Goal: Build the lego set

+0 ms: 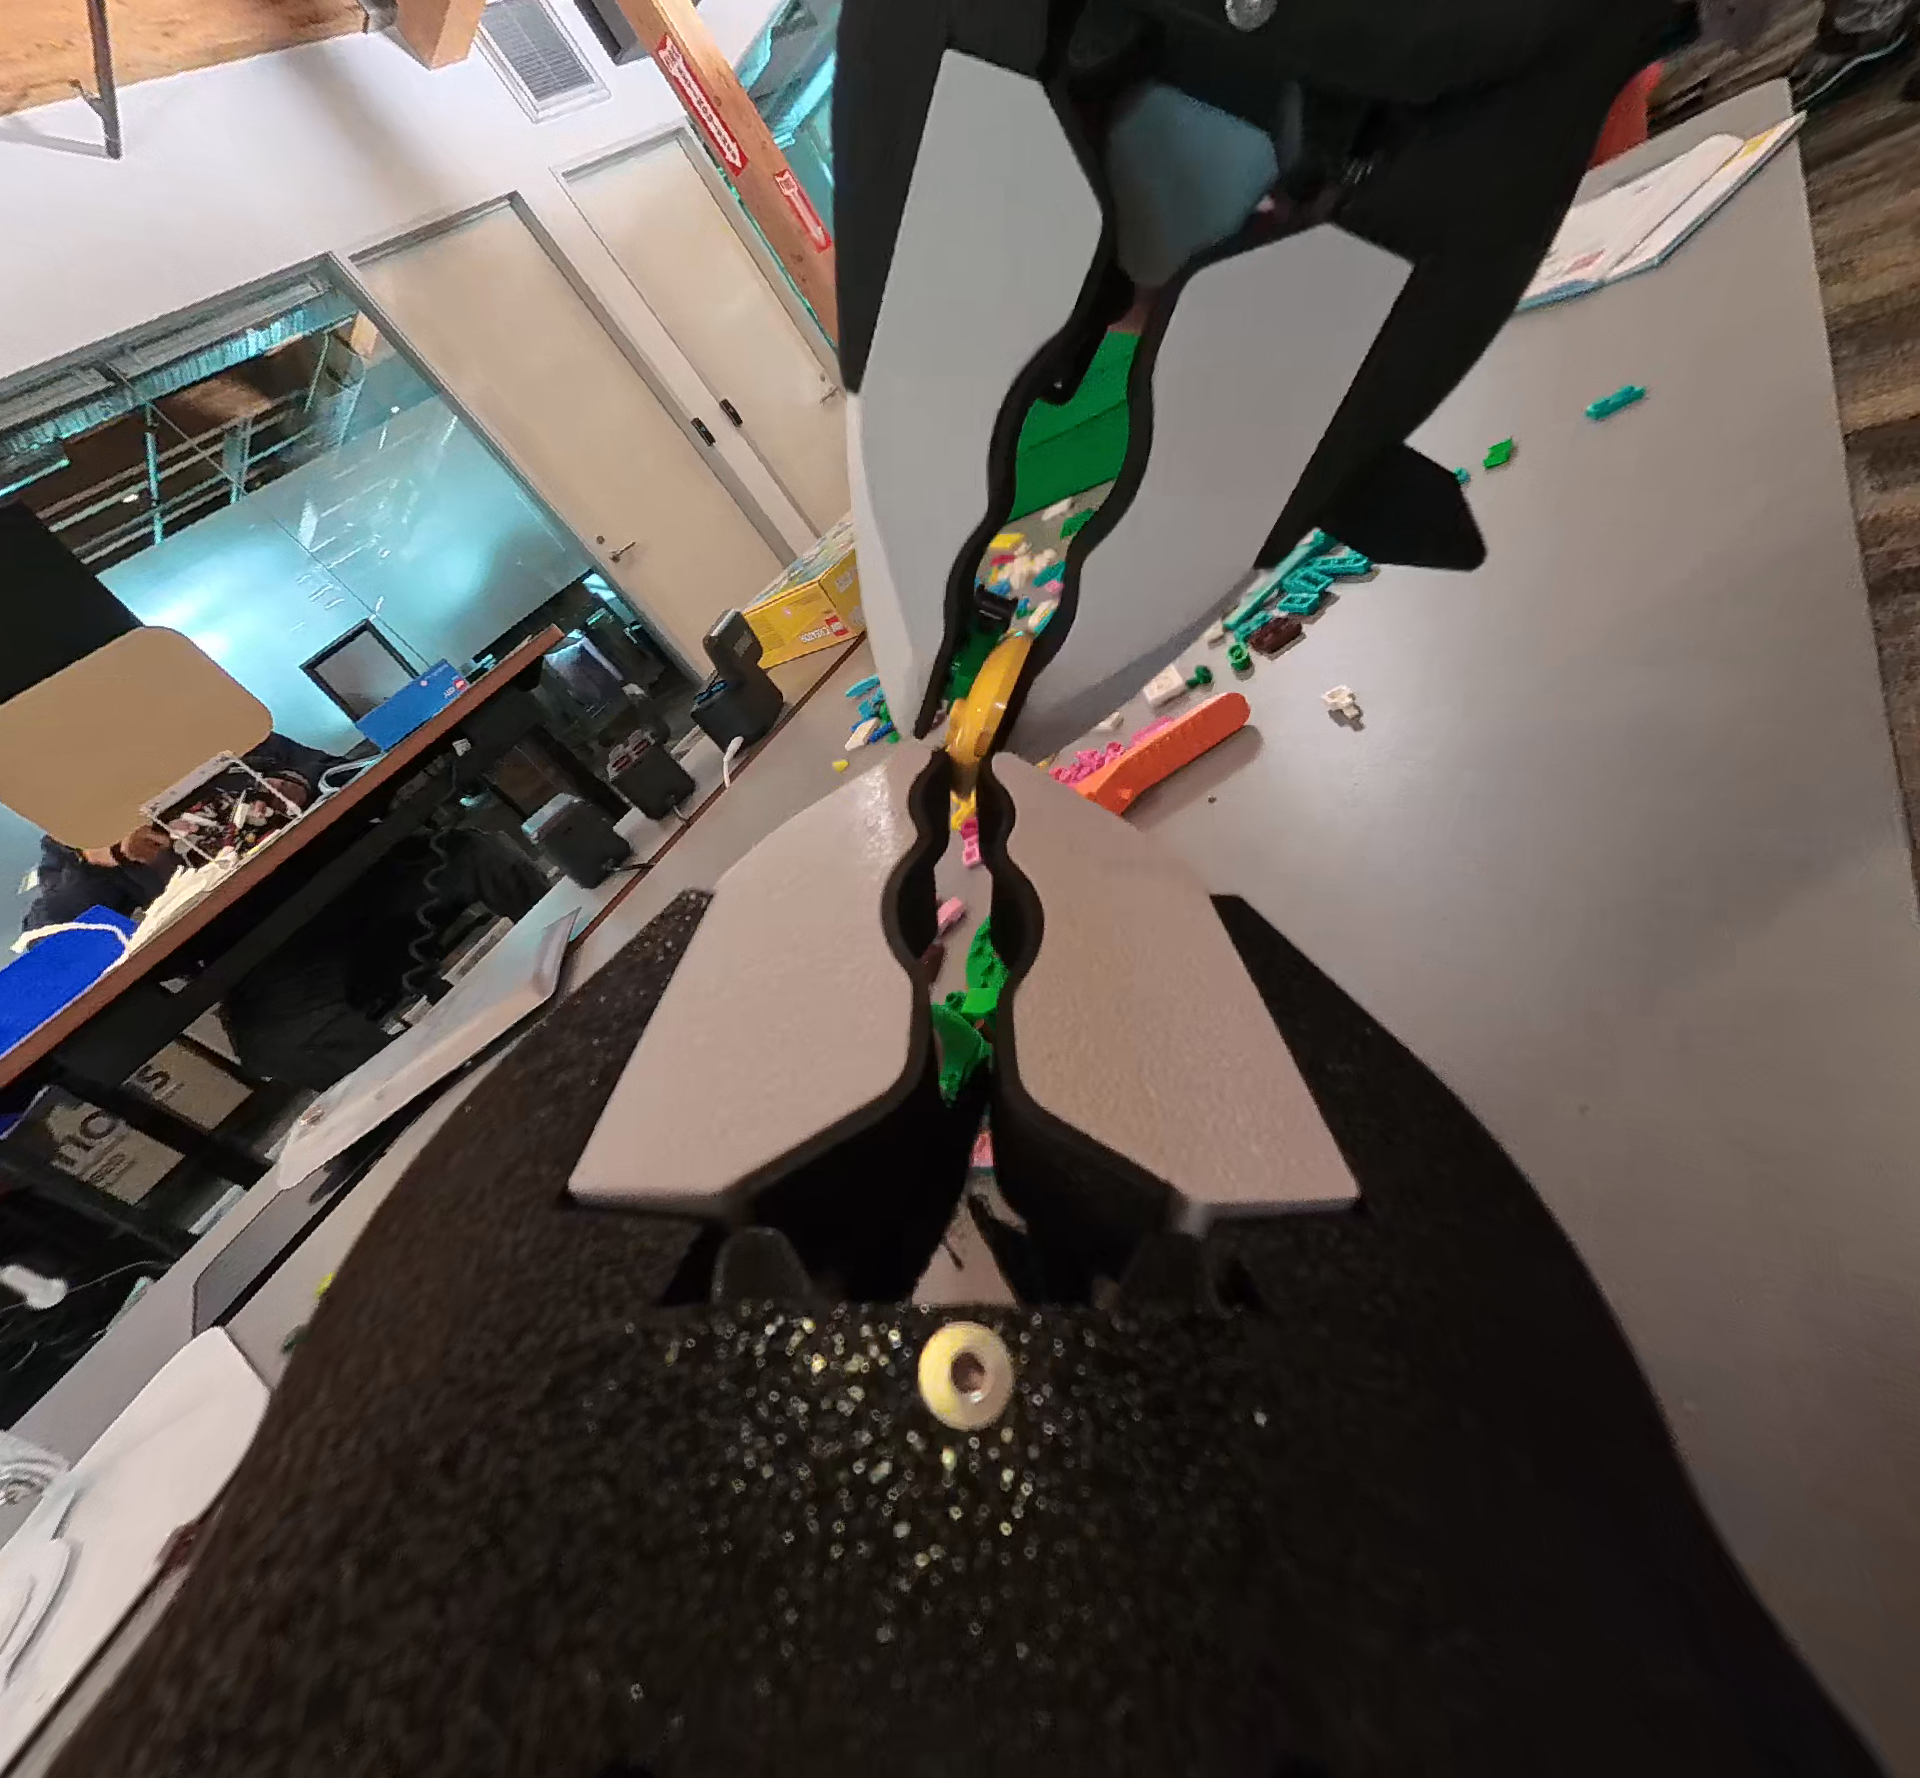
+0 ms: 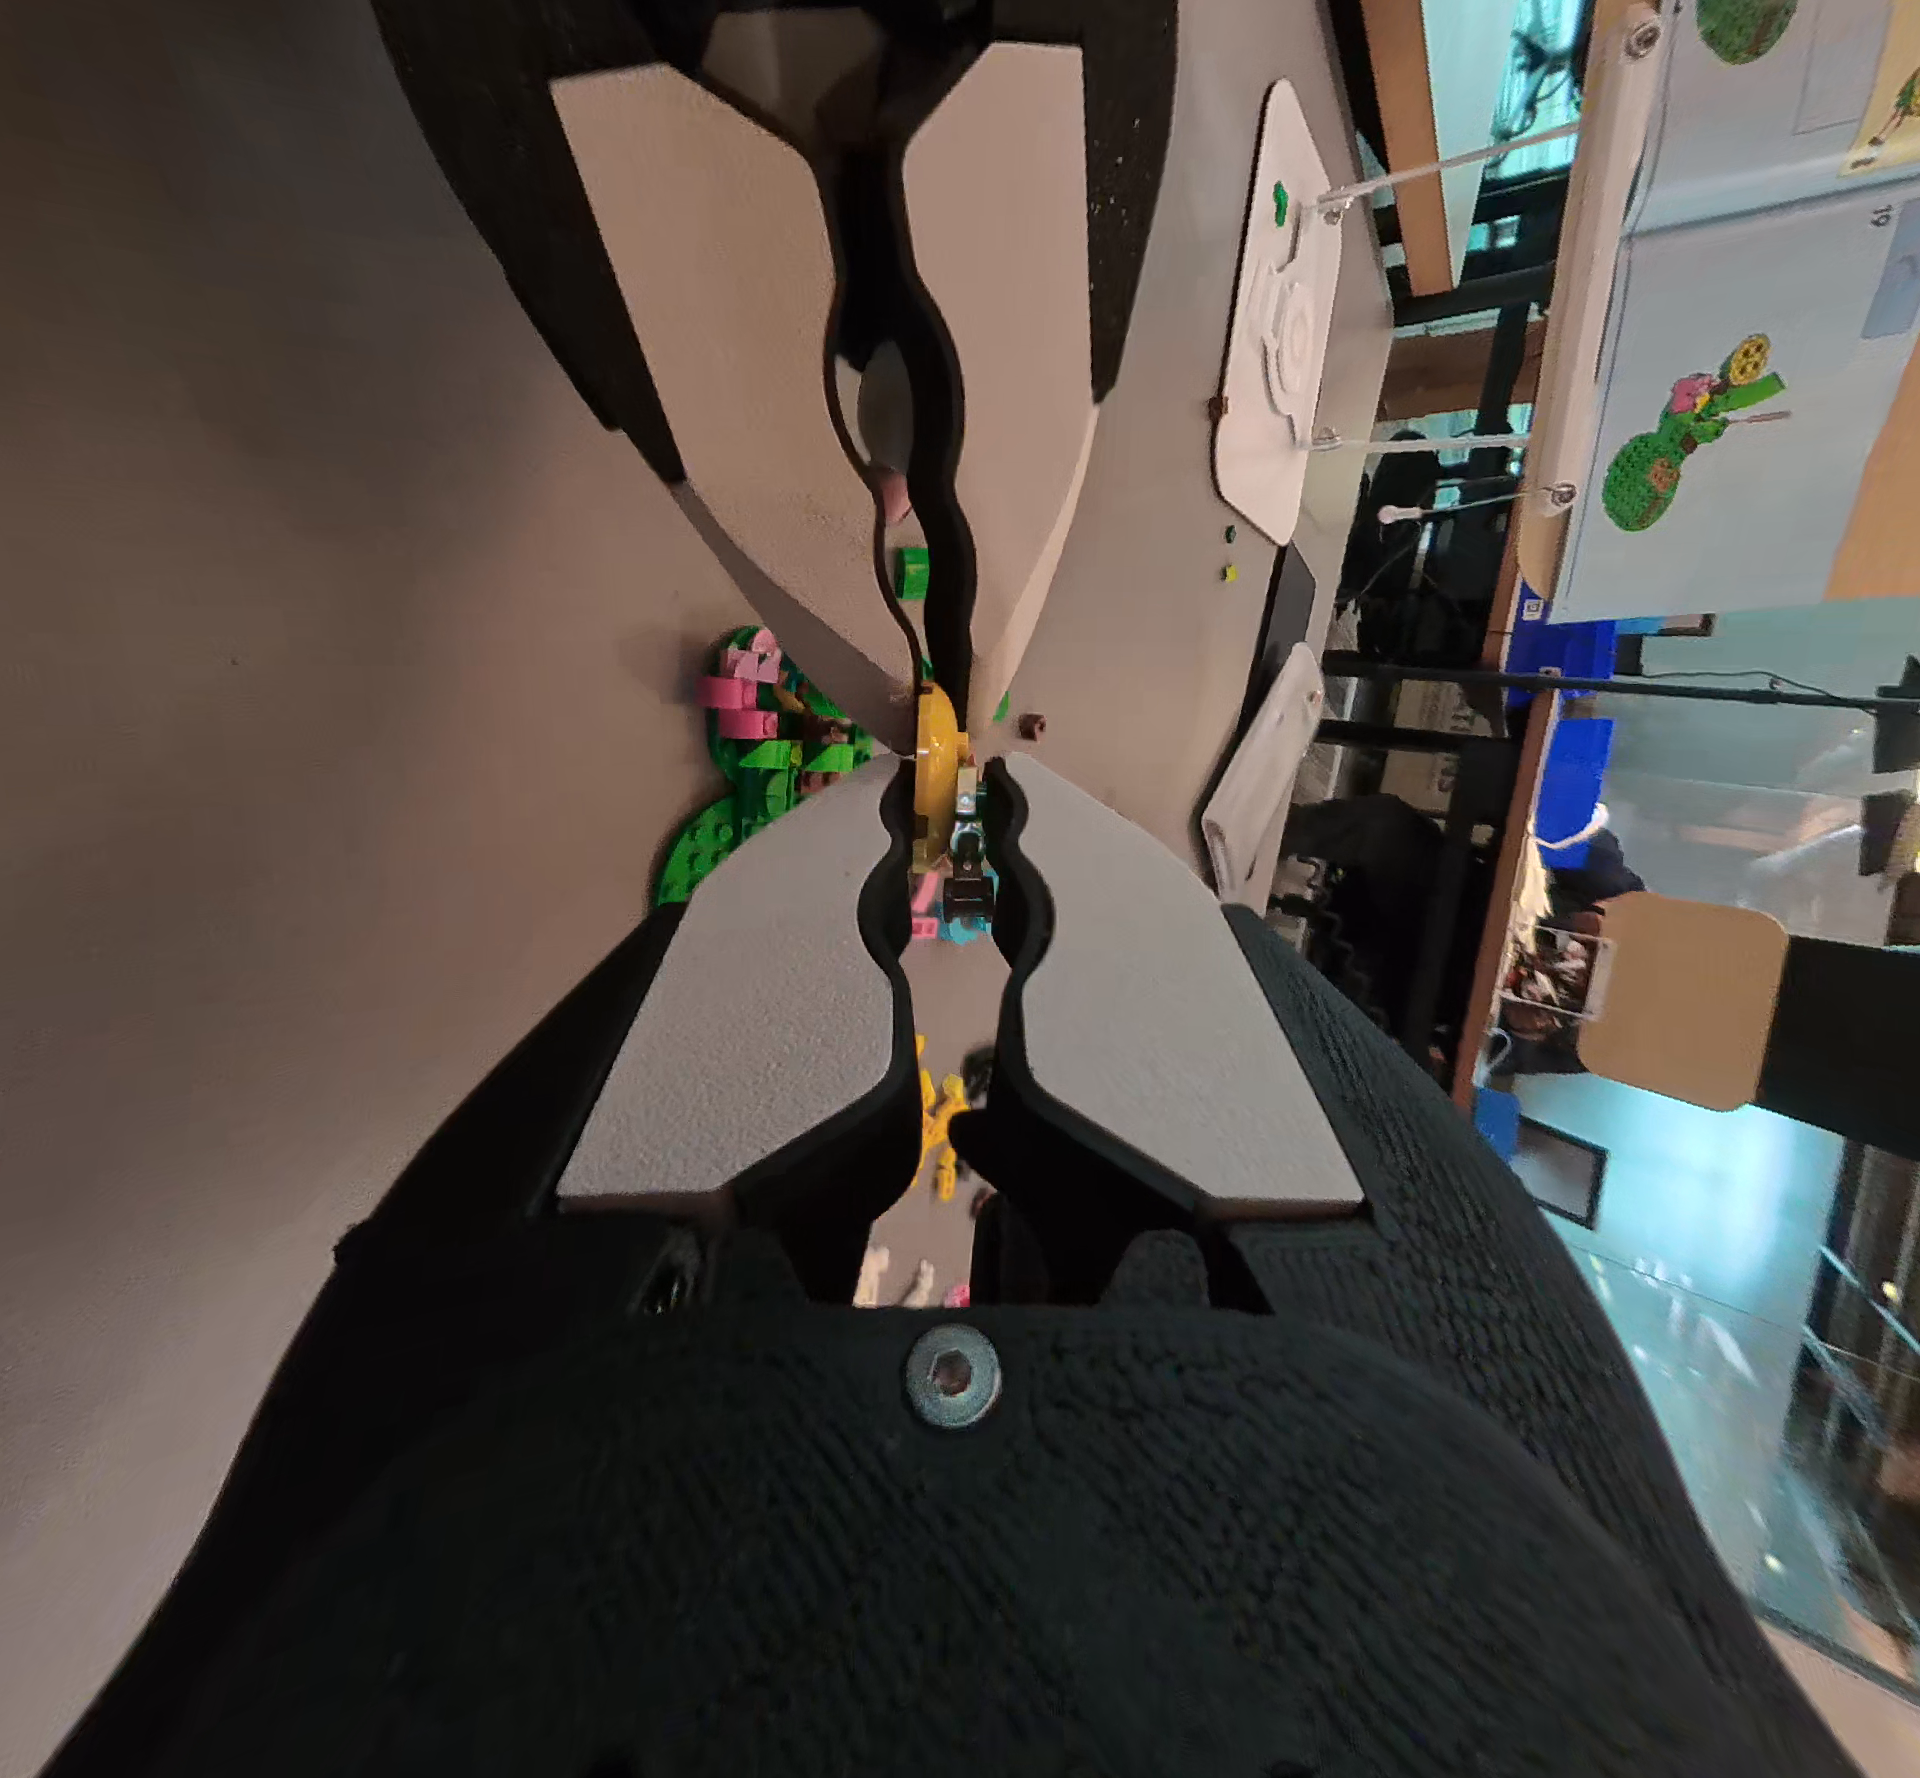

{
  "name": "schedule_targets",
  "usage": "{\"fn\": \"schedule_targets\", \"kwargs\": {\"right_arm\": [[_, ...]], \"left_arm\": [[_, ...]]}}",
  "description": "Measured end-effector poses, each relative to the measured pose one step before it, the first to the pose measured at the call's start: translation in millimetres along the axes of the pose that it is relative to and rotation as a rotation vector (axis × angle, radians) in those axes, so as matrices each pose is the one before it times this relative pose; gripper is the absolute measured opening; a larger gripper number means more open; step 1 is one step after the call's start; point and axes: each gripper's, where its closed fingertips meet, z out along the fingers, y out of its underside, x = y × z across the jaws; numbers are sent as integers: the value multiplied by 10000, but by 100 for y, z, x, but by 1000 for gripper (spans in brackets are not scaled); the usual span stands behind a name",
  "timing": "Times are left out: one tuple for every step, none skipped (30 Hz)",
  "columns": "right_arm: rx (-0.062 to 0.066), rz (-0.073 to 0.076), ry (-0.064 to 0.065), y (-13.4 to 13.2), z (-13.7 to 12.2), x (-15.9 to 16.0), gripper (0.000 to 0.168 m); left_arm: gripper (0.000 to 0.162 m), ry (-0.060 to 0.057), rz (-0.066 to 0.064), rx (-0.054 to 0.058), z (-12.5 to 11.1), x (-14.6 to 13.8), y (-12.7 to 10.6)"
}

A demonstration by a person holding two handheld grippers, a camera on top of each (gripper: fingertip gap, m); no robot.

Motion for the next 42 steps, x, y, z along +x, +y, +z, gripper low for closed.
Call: {"fn": "schedule_targets", "kwargs": {"right_arm": [[-167,-179,16,129,53,-58,10],[-162,-224,33,111,79,-62,10],[-58,-100,19,36,125,-89,10],[22,172,-147,30,154,-189,10],[95,453,-172,7,131,-125,10],[252,457,13,-129,40,158,11],[373,358,138,-295,-136,351,21],[299,400,135,-297,-259,444,35],[329,543,113,-349,-313,503,40],[367,632,10,-332,-313,419,39],[308,642,-49,-213,-194,369,40],[233,597,-65,-78,-50,338,40],[182,523,-125,3,81,259,39],[161,417,-222,43,197,113,40],[125,281,-222,81,290,79,40],[79,119,-166,131,394,121,39],[23,2,-33,140,449,308,39],[42,-73,41,52,463,418,38],[97,-100,-61,-93,458,311,35],[66,-31,-155,-89,485,228,31],[-29,49,-189,-36,501,259,30],[-12,87,-217,-117,509,277,29],[60,170,-236,-230,494,294,27],[77,257,-329,-302,539,191,26],[57,291,-436,-292,609,31,26],[1,209,-408,-230,702,35,25],[-16,37,-254,-163,773,185,23],[-129,-126,-203,31,792,218,21],[-284,-214,-101,263,742,359,17],[-386,-280,-56,442,620,432,13],[-457,-307,-4,605,431,531,10],[-405,-212,85,647,253,686,6],[-342,-3,-22,647,78,584,4],[-357,275,-168,711,-92,461,4],[-354,480,-114,678,-297,553,4],[-161,604,94,342,-456,698,4],[200,591,-119,-254,-442,137,2],[504,420,-449,-831,-267,-626,1],[602,176,-441,-1129,102,-848,0],[369,-25,-382,-939,595,-842,0],[-117,-121,-357,-315,1003,-746,0],[-516,-130,-387,293,1209,-643,3]], "left_arm": [[4,-48,124,-131,90,53,120],[4,-60,158,-127,76,41,152],[5,-26,124,-76,5,43,165],[5,58,99,-53,0,126,203],[5,-17,144,15,-44,-59,69],[5,-115,203,14,-170,-342,-31],[5,-265,343,-189,-301,-697,281],[5,-339,498,-169,-543,-980,497],[5,-375,374,-196,-758,-1276,800],[5,-409,74,-167,-873,-1545,1003],[5,-400,-284,-30,-969,-1733,992],[5,-409,-441,-7,-1063,-1838,989],[5,-553,-268,-122,-1090,-1976,1076],[5,-585,44,-280,-1012,-1850,1189],[5,-465,298,-422,-779,-1436,1281],[5,-381,324,-404,-496,-1021,1107],[5,-269,245,-235,-247,-565,712],[5,-195,135,-64,-59,-231,311],[5,-103,41,39,85,67,32],[5,-72,51,80,175,257,-103],[5,-95,170,52,218,325,-117],[5,-149,323,-69,234,278,19],[5,-146,438,-124,208,248,91],[5,-60,428,-90,157,294,49],[5,-2,307,-48,116,278,10],[5,-143,162,-68,50,-30,72],[5,-226,69,-77,11,-294,105],[5,-157,-37,-30,-22,-300,86],[5,-29,-199,-9,-29,-156,98],[5,118,-295,-1,-22,81,74],[5,158,-209,40,-39,200,-31],[5,85,-34,42,-35,169,-83],[5,28,102,3,7,157,-90],[5,96,149,-14,40,294,-78],[5,78,139,-19,76,298,-60],[5,-8,123,-68,101,146,-24],[5,-80,88,-87,92,7,7],[5,-142,17,-85,83,-133,29],[5,-161,-40,-95,46,-209,76],[5,-153,-62,-65,-10,-249,68],[5,-169,-57,-52,-29,-311,92],[5,-169,-38,-83,-44,-349,164]]}}
